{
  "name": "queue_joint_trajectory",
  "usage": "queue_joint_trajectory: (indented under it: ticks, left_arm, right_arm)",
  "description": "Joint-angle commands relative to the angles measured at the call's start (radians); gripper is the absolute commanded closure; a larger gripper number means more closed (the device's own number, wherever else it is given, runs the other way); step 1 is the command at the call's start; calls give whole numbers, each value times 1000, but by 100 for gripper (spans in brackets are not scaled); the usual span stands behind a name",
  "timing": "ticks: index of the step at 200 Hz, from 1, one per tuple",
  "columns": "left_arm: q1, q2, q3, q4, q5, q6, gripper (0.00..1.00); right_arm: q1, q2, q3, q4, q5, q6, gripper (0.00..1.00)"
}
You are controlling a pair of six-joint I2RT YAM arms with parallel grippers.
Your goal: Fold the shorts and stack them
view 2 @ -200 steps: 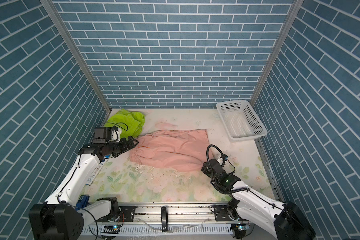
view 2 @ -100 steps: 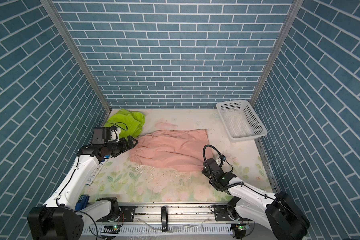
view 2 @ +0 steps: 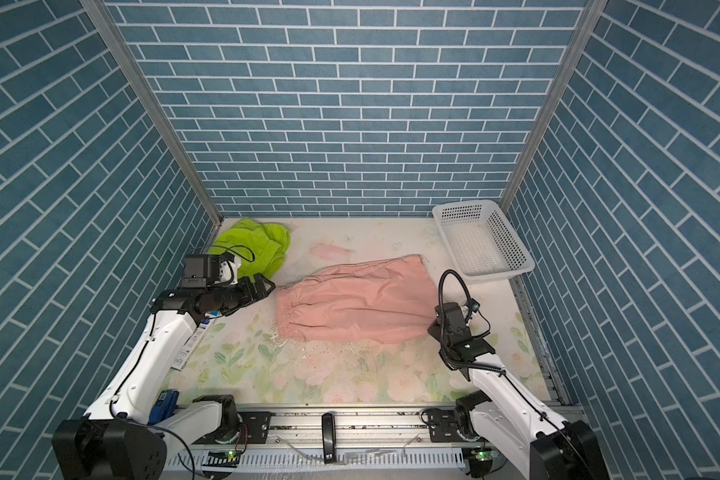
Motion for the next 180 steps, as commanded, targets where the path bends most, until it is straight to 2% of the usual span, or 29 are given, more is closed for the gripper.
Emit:
queue_joint_trajectory:
  ticks: [1, 15, 34, 60, 78, 94, 127, 162, 169, 180]
  left_arm:
    - [4, -12, 45, -48, -13, 39, 0]
    - [4, -9, 61, -69, -38, 61, 0]
    - [5, 6, 107, -112, -85, 101, 0]
    - [48, 43, 193, -159, -106, 153, 0]
    - [130, 72, 246, -173, -58, 183, 0]
    - [211, 109, 287, -187, 7, 206, 0]
    - [304, 162, 318, -201, 6, 232, 0]
    - [402, 183, 272, -146, 223, 177, 0]
    - [405, 174, 264, -140, 222, 167, 0]
    - [407, 153, 257, -144, 163, 166, 0]
  right_arm:
    - [-64, -7, 66, -133, -34, -154, 47]
    - [-77, -5, 113, -176, -46, -197, 42]
    - [-77, -20, 186, -237, -80, -276, 40]
    - [-26, 11, 295, -267, -225, -452, 40]
    - [145, 115, 374, -241, -263, -591, 38]
    - [354, 260, 466, -212, -219, -715, 35]
    - [689, 520, 624, -53, -147, -951, 29]
    - [899, 762, 778, 31, -123, -1149, 25]
    - [927, 805, 806, 32, -99, -1176, 24]
    - [954, 863, 848, 23, -79, -1204, 24]
